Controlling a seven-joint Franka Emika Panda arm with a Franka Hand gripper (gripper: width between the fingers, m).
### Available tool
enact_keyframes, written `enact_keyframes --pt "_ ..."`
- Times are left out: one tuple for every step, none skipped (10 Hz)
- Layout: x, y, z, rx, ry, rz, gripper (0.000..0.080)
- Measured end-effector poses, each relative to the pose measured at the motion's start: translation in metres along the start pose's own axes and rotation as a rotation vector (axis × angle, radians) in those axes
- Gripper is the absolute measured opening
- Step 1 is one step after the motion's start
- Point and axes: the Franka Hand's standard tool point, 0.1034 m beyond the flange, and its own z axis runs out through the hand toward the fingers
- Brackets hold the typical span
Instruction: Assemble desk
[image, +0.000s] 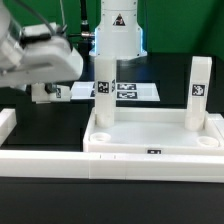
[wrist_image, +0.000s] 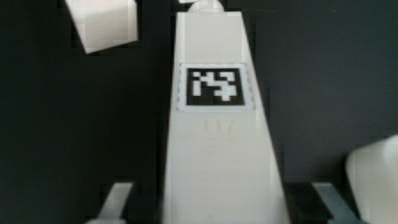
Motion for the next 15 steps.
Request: enact_keyframes --pt "0.0 -0.003 -0.019 -0.003 0.046 -0.008 0.0288" --pt "-0.004 -0.005 -0.039 -0.001 0.084 -0.013 0.0288" --pt "0.005 -0.001 -0.041 -0.023 0.167 -0.012 0.0288" --pt "0.006 0.0 -0.041 -0.033 0.228 -0.008 0.0288" --pt "0.01 0.002 -0.047 -0.049 0.355 -0.002 0.0288" --pt "0.009 0.005 -0.046 -0.058 0.413 0.007 0.0288" --pt "0.011 0.004 -0.052 -0.078 0.49 0.011 0.0288" --pt "0.009 -0.009 -0.062 -0.091 0.552 -0.005 0.0288" --pt "0.007 -0.024 -0.071 -0.124 0.652 -0.027 0.0288" --pt "0.006 -0.037 -0.073 -0.145 0.725 -0.024 0.0288" --pt "0.009 -0.043 -0.077 -0.184 0.811 -0.043 0.0288" --pt "0.009 -0.036 -0.076 -0.206 0.869 -0.046 0.0288" --pt "0.008 -0.033 -0.073 -0.211 0.877 -0.04 0.0288" --pt "0.008 -0.037 -0.073 -0.206 0.874 -0.04 0.0288" --pt "0.008 -0.049 -0.074 -0.194 0.878 -0.033 0.0288"
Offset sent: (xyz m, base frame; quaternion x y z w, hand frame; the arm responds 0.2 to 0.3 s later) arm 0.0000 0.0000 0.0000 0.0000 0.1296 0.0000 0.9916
